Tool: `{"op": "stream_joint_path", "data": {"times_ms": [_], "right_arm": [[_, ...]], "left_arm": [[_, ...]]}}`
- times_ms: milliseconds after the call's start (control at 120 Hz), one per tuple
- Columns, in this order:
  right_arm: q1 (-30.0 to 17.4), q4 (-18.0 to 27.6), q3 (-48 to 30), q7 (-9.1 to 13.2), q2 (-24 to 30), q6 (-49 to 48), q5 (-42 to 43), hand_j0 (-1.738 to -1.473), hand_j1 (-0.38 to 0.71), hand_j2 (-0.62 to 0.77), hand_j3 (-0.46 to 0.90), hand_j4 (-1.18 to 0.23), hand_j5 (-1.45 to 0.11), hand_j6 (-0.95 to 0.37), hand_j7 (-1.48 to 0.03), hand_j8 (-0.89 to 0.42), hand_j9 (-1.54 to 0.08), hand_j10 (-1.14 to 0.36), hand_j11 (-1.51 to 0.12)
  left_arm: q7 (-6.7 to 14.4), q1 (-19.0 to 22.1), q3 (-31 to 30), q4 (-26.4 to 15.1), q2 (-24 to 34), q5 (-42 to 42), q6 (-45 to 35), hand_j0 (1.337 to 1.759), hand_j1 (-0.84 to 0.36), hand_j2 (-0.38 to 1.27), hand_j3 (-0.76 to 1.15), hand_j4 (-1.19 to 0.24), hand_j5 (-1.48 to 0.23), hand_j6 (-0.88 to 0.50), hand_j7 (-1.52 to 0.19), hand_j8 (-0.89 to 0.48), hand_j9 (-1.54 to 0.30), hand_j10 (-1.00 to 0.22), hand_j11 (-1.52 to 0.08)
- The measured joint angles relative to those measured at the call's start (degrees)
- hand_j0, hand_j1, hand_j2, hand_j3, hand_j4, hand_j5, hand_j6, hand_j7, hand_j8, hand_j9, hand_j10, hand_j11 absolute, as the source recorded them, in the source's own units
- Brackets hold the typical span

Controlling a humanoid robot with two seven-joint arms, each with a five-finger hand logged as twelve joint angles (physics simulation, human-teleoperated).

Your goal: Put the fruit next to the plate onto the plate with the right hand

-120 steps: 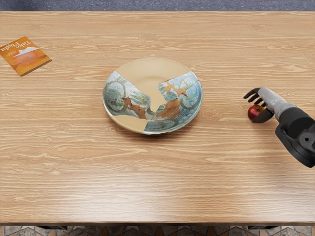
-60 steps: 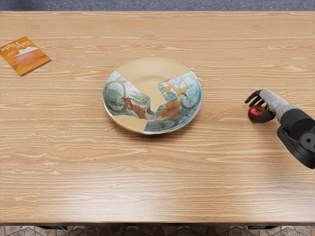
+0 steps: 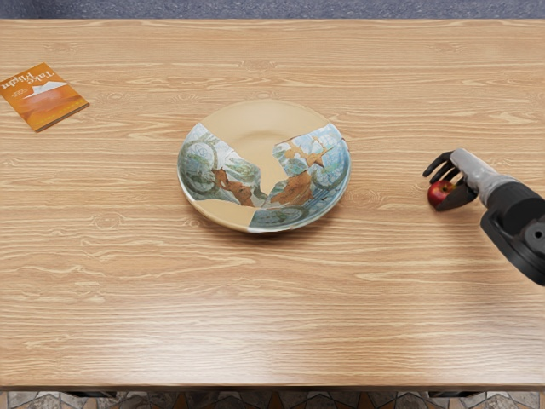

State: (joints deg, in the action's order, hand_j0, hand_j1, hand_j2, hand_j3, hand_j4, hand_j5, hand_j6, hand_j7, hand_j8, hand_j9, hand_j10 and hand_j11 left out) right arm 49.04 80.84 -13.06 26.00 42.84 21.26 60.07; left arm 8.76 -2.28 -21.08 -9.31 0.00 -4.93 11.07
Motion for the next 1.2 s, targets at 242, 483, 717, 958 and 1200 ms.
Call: {"op": "stream_joint_path", "data": {"times_ms": [242, 483, 717, 958, 1200], "right_arm": [[0.3, 2.1, -3.3, 0.0, 1.0, -1.8, -0.9, -1.658, 0.26, 0.16, 0.00, -0.56, -0.75, -0.57, -0.74, -0.43, -0.74, -0.56, -0.75], [2.1, 4.1, -4.4, 0.1, 1.1, -3.3, -2.5, -1.658, 0.26, 0.17, 0.00, -0.56, -0.75, -0.57, -0.74, -0.43, -0.75, -0.57, -0.75], [3.8, 5.4, -4.5, 0.1, 0.2, -3.9, -3.1, -1.658, 0.26, 0.16, 0.00, -0.56, -0.75, -0.57, -0.74, -0.43, -0.74, -0.56, -0.75], [5.7, 5.8, -4.5, 0.2, -2.2, -4.3, -3.2, -1.658, 0.25, 0.16, 0.00, -0.56, -0.76, -0.57, -0.74, -0.44, -0.74, -0.57, -0.75], [7.5, 5.5, -4.5, 1.6, -4.9, -4.5, -3.2, -1.658, 0.26, 0.16, 0.00, -0.57, -0.76, -0.57, -0.74, -0.43, -0.75, -0.57, -0.75]], "left_arm": [[0.0, 0.0, 0.0, 0.0, 0.0, 0.0, 0.0, 1.658, 0.07, 0.05, 0.00, -0.23, -0.30, -0.23, -0.30, -0.23, -0.30, -0.23, -0.30], [0.0, 0.0, 0.0, 0.0, 0.0, 0.0, 0.0, 1.658, 0.07, 0.05, 0.00, -0.23, -0.30, -0.23, -0.30, -0.23, -0.30, -0.23, -0.30], [0.0, 0.0, 0.0, 0.0, 0.0, 0.0, 0.0, 1.658, 0.07, 0.05, 0.00, -0.23, -0.30, -0.23, -0.30, -0.23, -0.30, -0.23, -0.30], [0.0, 0.0, 0.0, 0.0, 0.0, 0.0, 0.0, 1.658, 0.07, 0.05, 0.00, -0.23, -0.30, -0.23, -0.30, -0.23, -0.30, -0.23, -0.30], [0.0, 0.0, 0.0, 0.0, 0.0, 0.0, 0.0, 1.658, 0.07, 0.05, 0.00, -0.23, -0.30, -0.23, -0.30, -0.23, -0.30, -0.23, -0.30]]}}
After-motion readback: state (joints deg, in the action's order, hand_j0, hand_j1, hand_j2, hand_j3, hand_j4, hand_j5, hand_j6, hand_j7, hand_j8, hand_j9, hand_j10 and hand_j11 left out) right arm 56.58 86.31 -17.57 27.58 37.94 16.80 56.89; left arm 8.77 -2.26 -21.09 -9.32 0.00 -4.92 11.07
